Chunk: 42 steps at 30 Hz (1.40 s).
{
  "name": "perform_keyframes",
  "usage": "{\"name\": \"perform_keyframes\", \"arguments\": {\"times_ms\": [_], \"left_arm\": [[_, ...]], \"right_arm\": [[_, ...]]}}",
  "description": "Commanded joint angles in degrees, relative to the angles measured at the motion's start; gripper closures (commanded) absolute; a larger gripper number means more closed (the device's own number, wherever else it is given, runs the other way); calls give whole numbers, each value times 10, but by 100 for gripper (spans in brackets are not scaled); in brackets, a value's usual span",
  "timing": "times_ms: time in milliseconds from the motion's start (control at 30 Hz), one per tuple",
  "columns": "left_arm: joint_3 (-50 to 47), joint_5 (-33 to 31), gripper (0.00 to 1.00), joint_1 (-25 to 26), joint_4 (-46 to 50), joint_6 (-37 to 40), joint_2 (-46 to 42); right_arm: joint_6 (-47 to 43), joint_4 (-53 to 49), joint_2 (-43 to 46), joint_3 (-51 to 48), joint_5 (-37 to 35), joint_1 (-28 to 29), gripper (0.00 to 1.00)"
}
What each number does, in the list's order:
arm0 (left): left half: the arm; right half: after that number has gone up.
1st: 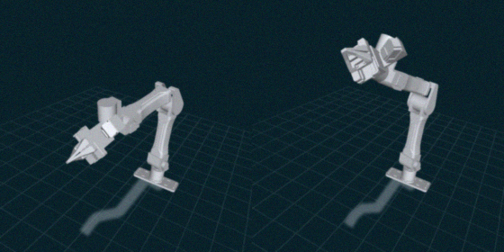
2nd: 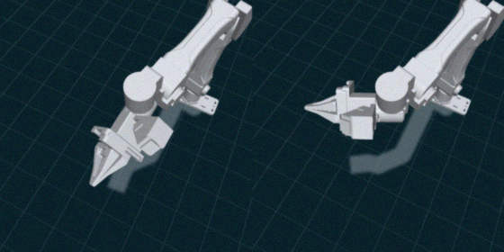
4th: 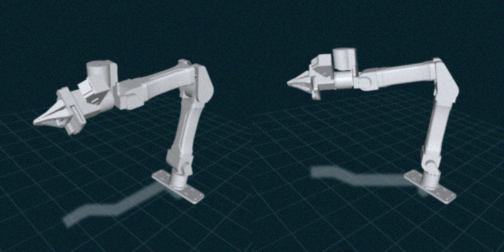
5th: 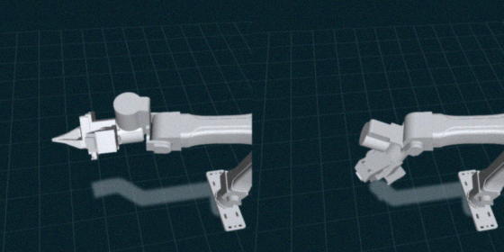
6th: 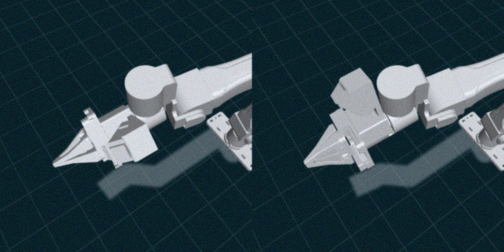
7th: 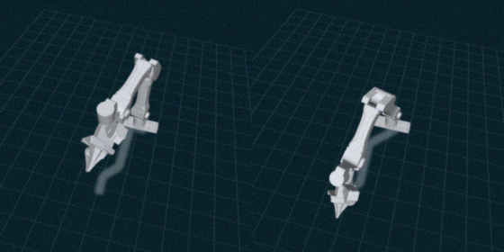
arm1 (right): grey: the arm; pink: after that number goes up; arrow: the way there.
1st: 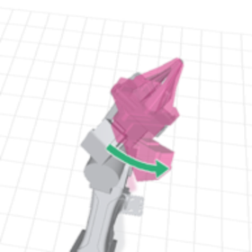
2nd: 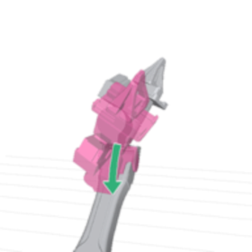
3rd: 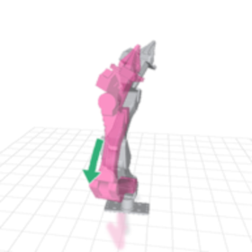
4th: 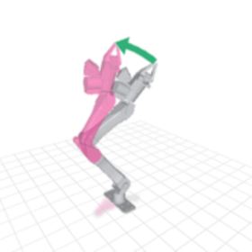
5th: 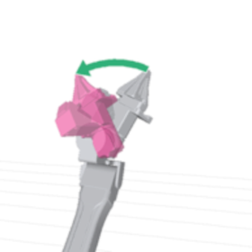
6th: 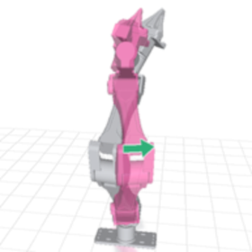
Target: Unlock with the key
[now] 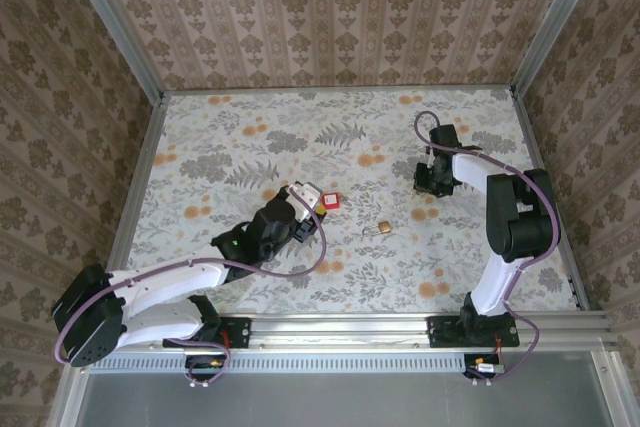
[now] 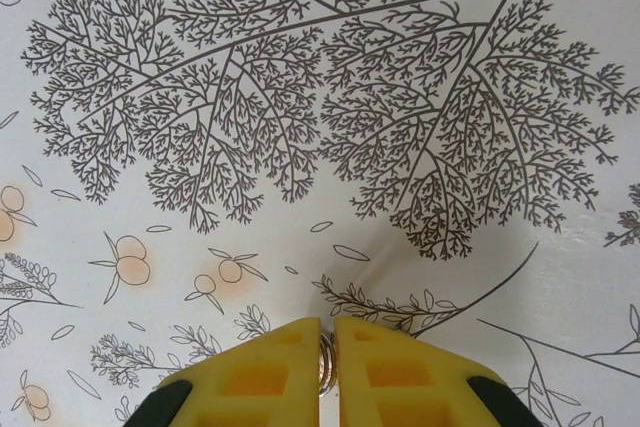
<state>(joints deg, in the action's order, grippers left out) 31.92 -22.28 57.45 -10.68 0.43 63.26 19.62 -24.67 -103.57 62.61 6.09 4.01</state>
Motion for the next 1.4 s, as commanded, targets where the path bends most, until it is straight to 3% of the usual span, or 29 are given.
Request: {"name": "perform_keyframes", "arguments": {"times_ms": [0, 433, 867, 1067, 1367], "left_arm": [[9, -2, 34, 5, 6, -3, -11], [4, -2, 34, 6, 7, -4, -20], [3, -3, 35, 7, 3, -4, -24], [1, 8, 38, 11, -9, -4, -18], [-7, 46, 45, 23, -67, 0, -9]], "right_arm": [[-3, -12, 20, -6, -11, -1, 88], [6, 5, 29, -25, 11, -1, 92], [23, 16, 105, -43, 18, 18, 100], [30, -1, 157, -47, 12, 48, 100], [38, -81, 258, -6, -28, 146, 100]]}}
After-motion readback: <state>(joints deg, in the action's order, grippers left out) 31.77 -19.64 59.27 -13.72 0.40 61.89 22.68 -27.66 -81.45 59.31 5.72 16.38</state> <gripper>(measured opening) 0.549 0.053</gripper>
